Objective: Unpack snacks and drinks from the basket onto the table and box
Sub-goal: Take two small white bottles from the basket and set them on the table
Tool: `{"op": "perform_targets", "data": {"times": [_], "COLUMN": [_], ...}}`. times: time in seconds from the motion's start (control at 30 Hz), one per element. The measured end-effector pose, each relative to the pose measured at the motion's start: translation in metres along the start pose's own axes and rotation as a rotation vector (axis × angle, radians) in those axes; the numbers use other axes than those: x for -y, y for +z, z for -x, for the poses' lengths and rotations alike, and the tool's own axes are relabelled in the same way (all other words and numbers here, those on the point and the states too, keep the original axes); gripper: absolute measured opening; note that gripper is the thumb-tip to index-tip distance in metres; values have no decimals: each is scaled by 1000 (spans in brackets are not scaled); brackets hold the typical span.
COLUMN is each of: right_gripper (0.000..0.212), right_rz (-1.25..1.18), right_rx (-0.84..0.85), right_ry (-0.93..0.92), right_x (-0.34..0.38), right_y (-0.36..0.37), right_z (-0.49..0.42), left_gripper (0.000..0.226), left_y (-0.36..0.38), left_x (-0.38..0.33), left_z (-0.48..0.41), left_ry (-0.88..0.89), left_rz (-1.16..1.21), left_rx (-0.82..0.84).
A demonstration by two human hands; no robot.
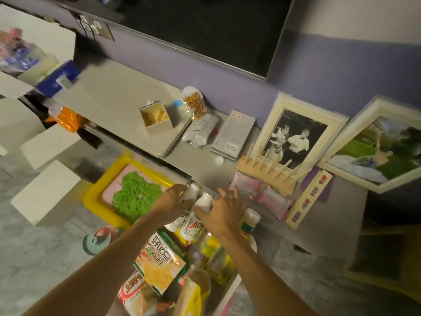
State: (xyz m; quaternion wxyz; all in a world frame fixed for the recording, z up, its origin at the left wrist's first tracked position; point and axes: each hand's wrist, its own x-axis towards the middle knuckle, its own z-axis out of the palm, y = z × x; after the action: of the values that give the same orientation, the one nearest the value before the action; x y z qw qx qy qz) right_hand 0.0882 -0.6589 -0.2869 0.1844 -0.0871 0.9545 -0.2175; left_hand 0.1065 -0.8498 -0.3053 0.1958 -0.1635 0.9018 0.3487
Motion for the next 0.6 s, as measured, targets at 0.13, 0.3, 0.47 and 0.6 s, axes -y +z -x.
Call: {"op": "perform_targets", "data": {"times": [0.13, 0.3, 0.47, 0.6], "right_gripper": [50, 49, 44, 42], "right_rz": [-59, -363, -615, -694], "right_rx": [-132, -117, -157, -295], "right_ry": [-47, -75, -64, -116], "right_x": [8, 28, 60, 80], "right_y": [10, -9, -81, -175], "right_z": [15, 46, 68, 96], "left_gripper": [54, 47, 45, 47], "left_y": [-8, -30, -82, -153], "left_x": [3, 3, -45, -115], "left_z": [18, 56, 103, 150], "left_ry": [60, 123, 215, 318], "left_rz": [73, 180, 349, 424], "left_rx": [-48, -202, -313, -313]}}
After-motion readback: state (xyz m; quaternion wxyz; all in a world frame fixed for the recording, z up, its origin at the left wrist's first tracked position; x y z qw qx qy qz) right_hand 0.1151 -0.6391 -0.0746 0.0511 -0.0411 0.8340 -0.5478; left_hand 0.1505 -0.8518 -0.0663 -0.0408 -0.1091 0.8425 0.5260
